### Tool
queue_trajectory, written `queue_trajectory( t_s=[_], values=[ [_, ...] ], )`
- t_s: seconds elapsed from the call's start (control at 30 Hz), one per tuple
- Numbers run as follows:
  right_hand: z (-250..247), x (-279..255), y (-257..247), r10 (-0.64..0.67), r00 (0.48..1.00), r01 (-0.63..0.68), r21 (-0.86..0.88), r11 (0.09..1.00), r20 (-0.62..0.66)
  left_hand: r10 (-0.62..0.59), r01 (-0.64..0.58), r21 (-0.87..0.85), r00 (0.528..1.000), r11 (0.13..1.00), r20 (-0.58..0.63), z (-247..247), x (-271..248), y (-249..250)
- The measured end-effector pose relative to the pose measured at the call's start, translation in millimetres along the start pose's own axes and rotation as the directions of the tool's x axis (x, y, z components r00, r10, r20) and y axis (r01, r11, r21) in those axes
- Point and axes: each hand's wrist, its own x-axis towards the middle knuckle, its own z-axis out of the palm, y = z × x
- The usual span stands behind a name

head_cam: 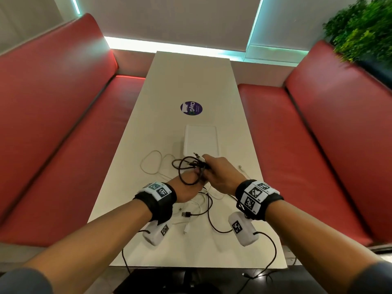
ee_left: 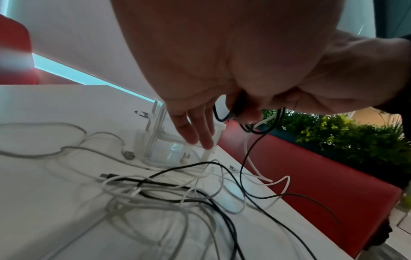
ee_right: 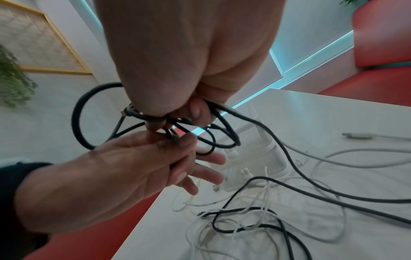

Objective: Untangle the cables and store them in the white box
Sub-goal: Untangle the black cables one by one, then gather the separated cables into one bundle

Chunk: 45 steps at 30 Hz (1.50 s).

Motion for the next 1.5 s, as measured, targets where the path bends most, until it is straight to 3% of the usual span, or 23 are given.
queue_trajectory(
  t_s=[0.13,0.23,0.3,0.4,0.47,0.53,0.63,0.73,0.97,1.13,1.2,1.3,1.5],
  values=[
    [-6,0,-3,0.034,0.998,-0.032,-0.050,0.998,0.043,-0.030,0.020,0.106,0.996,0.994,0.089,5,1,15],
    [-25,4,-2,0.097,0.991,-0.074,-0.211,0.975,0.097,-0.008,0.006,0.034,0.998,0.999,0.058,9,3,6],
    [-43,4,5,0.161,0.979,-0.112,-0.328,0.938,0.128,-0.059,0.058,0.014,0.994,0.998,0.089,7,5,-7],
    [-72,-3,24,0.357,0.920,-0.216,-0.549,0.807,0.164,-0.139,0.130,0.086,0.984,0.988,0.112,-2,1,-27],
    [-86,-6,42,0.482,0.868,-0.267,-0.701,0.662,0.124,-0.177,0.164,0.131,0.979,0.978,0.101,-7,-3,-37],
    [-94,-9,58,0.574,0.812,-0.309,-0.761,0.571,0.101,-0.214,0.195,0.187,0.973,0.963,0.088,-10,-7,-44],
    [-94,-11,77,0.672,0.735,-0.405,-0.734,0.546,0.094,-0.268,0.243,0.230,0.959,0.943,0.088,-12,-9,-56],
    [-92,-15,83,0.688,0.722,-0.458,-0.695,0.553,0.072,-0.302,0.271,0.251,0.949,0.929,0.093,-14,-10,-64],
    [-87,-10,84,0.724,0.678,-0.450,-0.709,0.543,0.124,-0.312,0.274,0.294,0.946,0.916,0.091,-17,-9,-72],
    [-81,-8,91,0.672,0.741,-0.513,-0.652,0.558,-0.009,-0.308,0.274,0.282,0.947,0.920,0.085,-15,-10,-73],
    [-79,-7,92,0.603,0.785,-0.575,-0.533,0.621,-0.143,-0.303,0.269,0.286,0.949,0.920,0.083,-14,-10,-74],
    [-77,-3,89,0.551,0.778,-0.627,-0.317,0.711,-0.303,-0.300,0.269,0.294,0.952,0.917,0.065,-13,-9,-75],
    [-68,4,80,0.574,0.795,-0.604,-0.171,0.779,-0.194,-0.286,0.269,0.282,0.958,0.921,0.019,-13,-5,-73]
  ],
)
